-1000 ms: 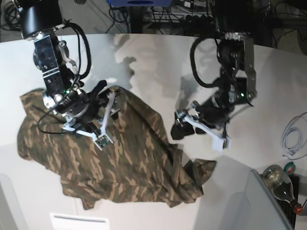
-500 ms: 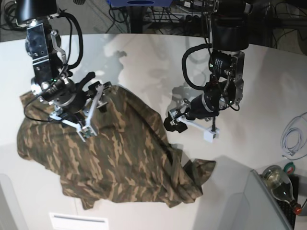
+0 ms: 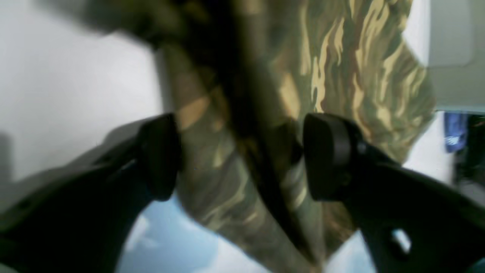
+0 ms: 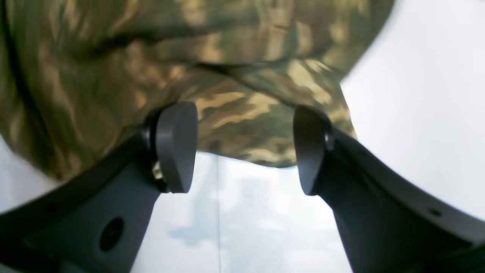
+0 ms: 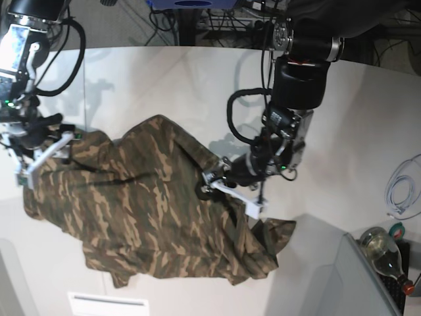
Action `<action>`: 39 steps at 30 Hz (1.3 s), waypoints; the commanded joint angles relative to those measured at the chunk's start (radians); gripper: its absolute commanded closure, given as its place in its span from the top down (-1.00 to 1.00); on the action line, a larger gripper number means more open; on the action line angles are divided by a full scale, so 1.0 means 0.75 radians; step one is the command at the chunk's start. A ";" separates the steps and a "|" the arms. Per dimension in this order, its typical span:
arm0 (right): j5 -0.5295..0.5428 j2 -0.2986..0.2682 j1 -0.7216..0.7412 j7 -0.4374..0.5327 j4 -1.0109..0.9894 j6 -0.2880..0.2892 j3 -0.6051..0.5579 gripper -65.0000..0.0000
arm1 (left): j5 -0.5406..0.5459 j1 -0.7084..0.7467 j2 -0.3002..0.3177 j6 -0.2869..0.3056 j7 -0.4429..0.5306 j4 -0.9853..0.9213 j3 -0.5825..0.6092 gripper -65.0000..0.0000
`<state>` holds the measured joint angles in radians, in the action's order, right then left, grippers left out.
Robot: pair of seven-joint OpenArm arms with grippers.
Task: Layout the t-shirt on the table in an organized manner, then fold the t-shirt properly
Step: 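Lift the shirt with both grippers and swing it flat onto the table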
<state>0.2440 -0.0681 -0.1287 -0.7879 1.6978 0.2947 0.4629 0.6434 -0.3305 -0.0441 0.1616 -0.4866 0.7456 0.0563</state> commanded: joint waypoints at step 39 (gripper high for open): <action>0.199 -0.080 0.054 -0.215 -0.329 0.428 0.075 -0.96 | -0.032 0.415 0.266 -0.656 -0.377 1.075 0.055 -1.00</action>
<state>0.3725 -0.1204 -0.1013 -0.9714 1.4258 0.6094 0.5175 0.6163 -0.0055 0.1505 -0.3336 -0.7818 1.5314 0.1001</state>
